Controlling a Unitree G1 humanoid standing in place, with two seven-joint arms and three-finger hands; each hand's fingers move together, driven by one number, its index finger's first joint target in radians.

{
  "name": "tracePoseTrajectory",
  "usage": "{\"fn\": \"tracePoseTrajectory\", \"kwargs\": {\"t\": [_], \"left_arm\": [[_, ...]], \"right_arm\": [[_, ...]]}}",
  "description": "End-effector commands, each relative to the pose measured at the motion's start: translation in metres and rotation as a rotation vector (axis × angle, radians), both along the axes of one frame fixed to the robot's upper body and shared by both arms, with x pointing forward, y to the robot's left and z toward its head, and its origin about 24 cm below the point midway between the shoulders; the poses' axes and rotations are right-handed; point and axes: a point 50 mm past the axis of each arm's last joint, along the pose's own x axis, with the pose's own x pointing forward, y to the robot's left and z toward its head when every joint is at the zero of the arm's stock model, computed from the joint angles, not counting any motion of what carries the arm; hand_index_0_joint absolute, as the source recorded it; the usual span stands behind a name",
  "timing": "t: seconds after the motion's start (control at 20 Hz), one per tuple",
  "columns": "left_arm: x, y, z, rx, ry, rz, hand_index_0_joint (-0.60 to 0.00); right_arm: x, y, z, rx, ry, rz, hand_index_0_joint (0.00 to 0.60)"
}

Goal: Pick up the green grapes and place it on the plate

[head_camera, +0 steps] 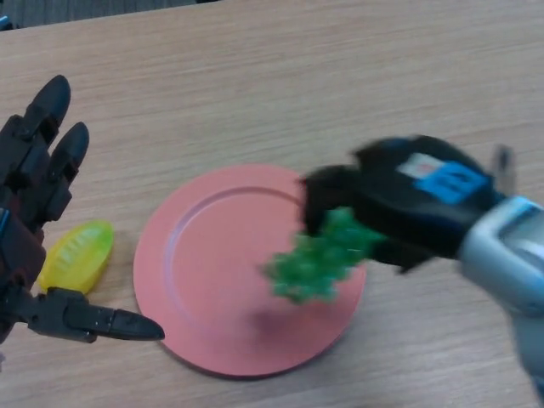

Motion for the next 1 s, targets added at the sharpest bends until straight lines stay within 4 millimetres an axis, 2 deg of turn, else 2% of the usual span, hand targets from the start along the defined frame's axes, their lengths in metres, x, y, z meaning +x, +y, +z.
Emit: {"fn": "tracePoseTrajectory", "kwargs": {"t": [0.05,0.15,0.3,0.35,0.4,0.45,0.5,0.55,0.6,0.65,0.8,0.9,1.0], "left_arm": [[-0.015,0.007,0.032,0.032,-0.225,0.033,0.000],[-0.017,0.008,0.031,0.032,-0.220,0.037,0.000],[-0.018,0.010,0.030,0.026,-0.225,0.048,0.000],[-0.019,0.011,0.030,0.024,-0.225,0.049,0.000],[-0.019,0.011,0.030,0.024,-0.225,0.049,0.000],[-0.019,0.011,0.030,0.024,-0.228,0.048,0.000],[-0.020,0.011,0.030,0.024,-0.230,0.047,0.000],[-0.021,0.011,0.030,0.027,-0.234,0.042,0.000],[-0.021,0.010,0.030,0.029,-0.236,0.038,0.000],[-0.021,0.010,0.029,0.035,-0.233,0.036,0.000],[-0.021,0.008,0.029,0.039,-0.230,0.034,0.000],[-0.022,0.007,0.030,0.044,-0.230,0.030,0.000],[-0.024,0.004,0.035,0.052,-0.226,0.015,0.000]], "right_arm": [[-0.001,0.012,0.031,0.052,-0.163,0.023,0.600],[-0.004,0.029,0.035,0.132,-0.144,0.049,0.600],[-0.004,0.038,0.034,0.079,-0.186,0.085,0.600],[-0.004,0.038,0.036,0.205,-0.129,0.034,0.600],[-0.004,0.038,0.036,0.216,-0.124,0.028,0.550],[-0.004,0.038,0.038,0.222,-0.134,0.026,0.400],[-0.004,0.038,0.039,0.231,-0.143,0.024,0.300],[-0.004,0.036,0.044,0.266,-0.160,0.014,0.150],[-0.004,0.033,0.047,0.313,-0.171,0.003,0.050],[-0.004,0.028,0.051,0.371,-0.169,-0.010,0.000],[-0.009,0.015,0.051,0.435,-0.120,-0.031,0.000],[-0.015,-0.001,0.053,0.498,-0.095,-0.052,0.000],[-0.024,-0.015,0.054,0.641,0.009,-0.071,0.000]]}}
